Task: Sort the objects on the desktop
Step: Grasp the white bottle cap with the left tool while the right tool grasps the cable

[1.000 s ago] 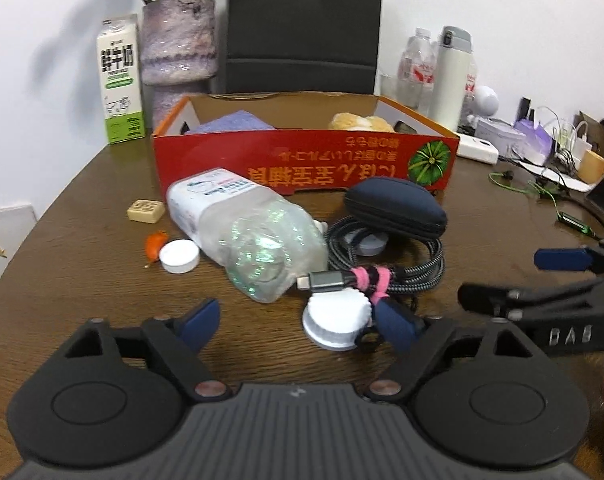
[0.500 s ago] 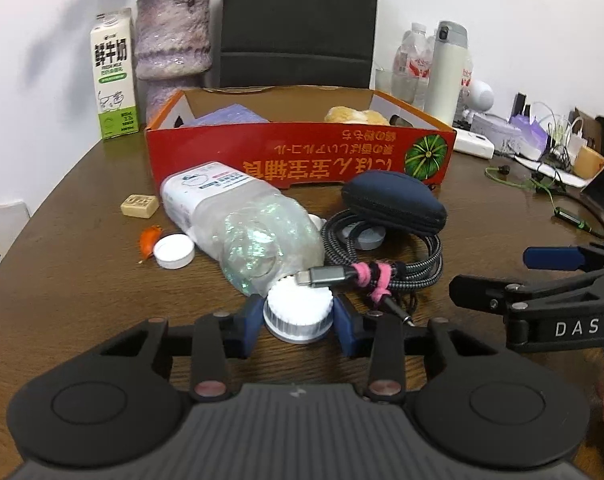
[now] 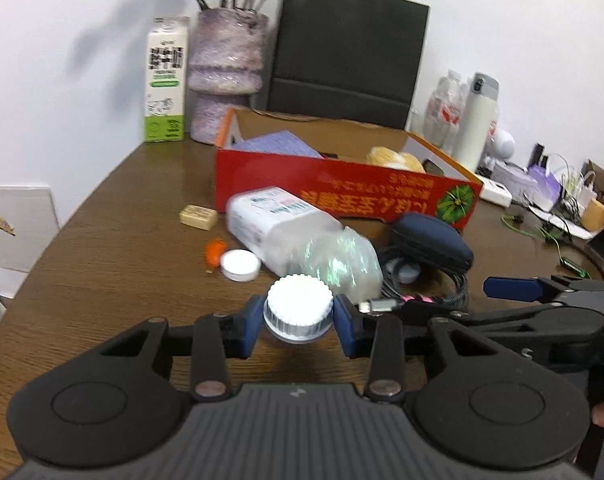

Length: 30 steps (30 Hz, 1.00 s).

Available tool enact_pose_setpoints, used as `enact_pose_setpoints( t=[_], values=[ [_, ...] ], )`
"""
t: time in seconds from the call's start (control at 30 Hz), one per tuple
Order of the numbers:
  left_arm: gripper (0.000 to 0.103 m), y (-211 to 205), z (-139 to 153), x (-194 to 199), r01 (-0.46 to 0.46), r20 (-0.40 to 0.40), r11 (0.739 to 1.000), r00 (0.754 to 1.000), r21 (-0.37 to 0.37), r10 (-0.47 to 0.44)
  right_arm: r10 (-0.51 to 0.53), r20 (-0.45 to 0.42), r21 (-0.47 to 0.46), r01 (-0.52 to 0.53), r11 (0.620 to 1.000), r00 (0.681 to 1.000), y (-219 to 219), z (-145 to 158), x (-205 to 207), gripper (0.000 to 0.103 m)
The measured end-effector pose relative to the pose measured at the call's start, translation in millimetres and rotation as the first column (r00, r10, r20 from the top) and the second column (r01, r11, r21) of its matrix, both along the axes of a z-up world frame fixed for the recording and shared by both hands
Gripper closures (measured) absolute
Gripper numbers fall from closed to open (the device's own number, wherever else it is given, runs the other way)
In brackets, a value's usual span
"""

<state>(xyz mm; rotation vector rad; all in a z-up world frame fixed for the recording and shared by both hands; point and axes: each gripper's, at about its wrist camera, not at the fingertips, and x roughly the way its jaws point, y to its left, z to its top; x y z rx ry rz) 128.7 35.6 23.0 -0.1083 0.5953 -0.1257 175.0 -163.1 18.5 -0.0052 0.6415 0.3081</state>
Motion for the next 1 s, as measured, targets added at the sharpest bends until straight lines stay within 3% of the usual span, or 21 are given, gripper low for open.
enact_pose_setpoints(
  t=[0.1, 0.27, 0.5, 0.53, 0.63, 0.83, 1.0],
  values=[
    [0.064, 7.1, 0.8, 0.4, -0.013, 0.000, 1.000, 1.000, -0.012, 0.013, 0.017, -0.018, -0.009, -0.017, 1.000, 1.000, 8.2, -2.8, 7.9, 0.000],
    [0.064, 13.0, 1.6, -0.4, -0.019, -0.002, 1.000, 1.000, -0.022, 0.019, 0.075, -0.024, -0.107, -0.077, 0.991, 0.997, 17.2, -9.6, 7.9, 0.000],
    [0.064, 11.0, 0.0, 0.0, -0.018, -0.004, 1.000, 1.000, -0.015, 0.018, 0.065, -0.040, -0.089, -0.068, 0.994, 0.997, 19.3, -14.1, 20.7, 0.000],
    [0.064, 10.9, -0.4, 0.3, -0.019, -0.006, 1.000, 1.000, -0.014, 0.019, 0.063, -0.043, -0.080, -0.066, 0.995, 0.997, 18.3, -14.0, 21.5, 0.001],
    [0.064, 10.2, -1.7, 0.9, -0.022, -0.011, 1.000, 1.000, -0.011, 0.022, 0.051, -0.019, -0.069, -0.052, 0.996, 0.999, 13.2, -11.7, 17.6, 0.019],
    [0.064, 9.1, -2.5, 0.9, -0.019, -0.013, 1.000, 1.000, -0.010, 0.019, 0.050, -0.013, -0.091, -0.051, 0.995, 0.999, 11.7, -10.5, 8.1, 0.021],
    [0.064, 9.4, -2.4, 0.4, -0.019, -0.006, 1.000, 1.000, -0.019, 0.019, 0.064, 0.001, -0.047, -0.064, 0.997, 0.998, 1.9, -4.3, -7.3, 0.022]
  ],
)
